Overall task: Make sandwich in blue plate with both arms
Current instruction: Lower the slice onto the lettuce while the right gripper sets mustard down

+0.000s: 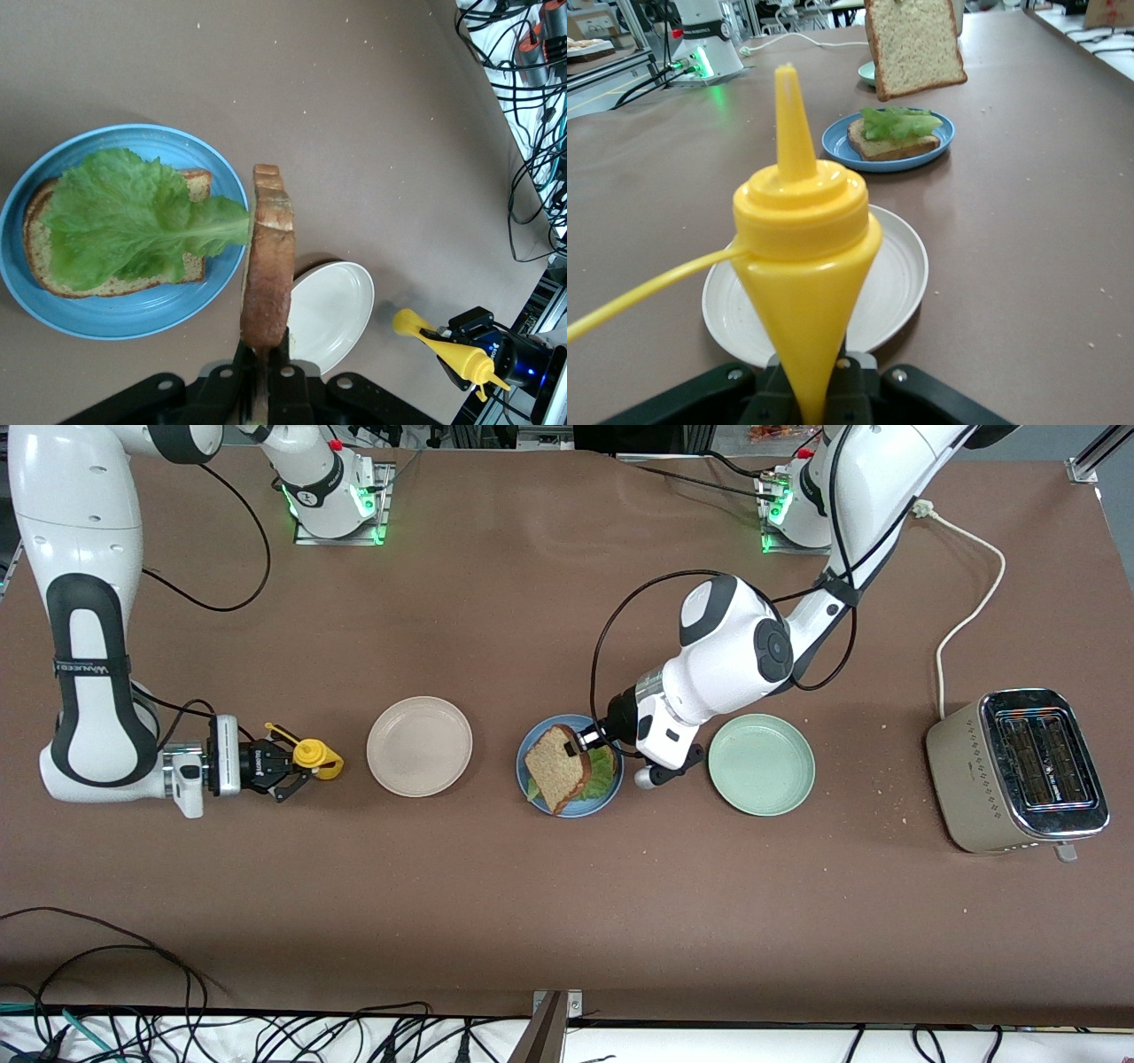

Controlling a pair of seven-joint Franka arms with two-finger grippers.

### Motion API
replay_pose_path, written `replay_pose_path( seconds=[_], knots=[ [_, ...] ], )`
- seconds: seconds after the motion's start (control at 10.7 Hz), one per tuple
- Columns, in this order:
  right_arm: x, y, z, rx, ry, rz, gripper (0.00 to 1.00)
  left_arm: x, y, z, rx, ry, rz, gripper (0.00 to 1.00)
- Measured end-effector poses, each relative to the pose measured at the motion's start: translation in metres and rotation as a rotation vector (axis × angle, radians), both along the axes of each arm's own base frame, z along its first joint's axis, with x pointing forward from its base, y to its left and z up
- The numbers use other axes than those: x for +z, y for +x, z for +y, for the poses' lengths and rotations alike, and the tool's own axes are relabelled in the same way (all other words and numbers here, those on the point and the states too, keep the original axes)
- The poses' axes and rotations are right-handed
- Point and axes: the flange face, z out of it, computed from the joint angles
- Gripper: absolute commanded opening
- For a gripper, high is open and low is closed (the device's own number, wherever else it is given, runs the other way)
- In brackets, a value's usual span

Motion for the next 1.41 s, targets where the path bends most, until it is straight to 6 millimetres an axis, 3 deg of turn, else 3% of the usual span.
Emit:
replay_pose_path(
  seconds=[0.28, 0.47, 0.56, 0.66, 0.94, 1.03, 1.12, 1.31, 1.41],
  knots=[
    [-0.034, -0.012, -0.004, 0.035, 0.080, -0.038, 0.03, -0.015, -0.013, -0.008, -0.022, 0.015, 0.024, 0.00],
    [-0.051, -0.020, -0.010, 0.034, 0.124, -0.017, 0.25, -0.024, -0.018, -0.008, -0.032, 0.026, 0.036, 0.00],
    [-0.055, -0.022, -0.011, 0.033, 0.136, -0.007, 0.85, -0.028, -0.019, -0.008, -0.035, 0.028, 0.040, 0.00],
    [-0.057, -0.024, -0.011, 0.035, 0.144, 0.000, 1.00, -0.033, -0.020, -0.008, -0.039, 0.029, 0.046, 0.00],
    [-0.056, -0.026, -0.015, 0.035, 0.161, 0.010, 1.00, -0.052, -0.023, -0.010, -0.071, 0.034, 0.054, 0.00],
    [-0.056, -0.026, -0.020, 0.027, 0.164, 0.011, 1.00, -0.058, -0.023, -0.010, -0.078, 0.037, 0.059, 0.08],
    [-0.056, -0.027, -0.028, 0.014, 0.164, 0.011, 1.00, -0.064, -0.024, -0.009, -0.086, 0.045, 0.060, 0.08],
    [-0.056, -0.029, -0.054, -0.027, 0.159, 0.009, 1.00, -0.076, -0.022, -0.001, -0.086, 0.063, 0.075, 0.20],
    [-0.055, -0.032, -0.073, -0.056, 0.152, 0.007, 1.00, -0.083, -0.020, 0.007, -0.084, 0.079, 0.085, 0.35]
  ],
)
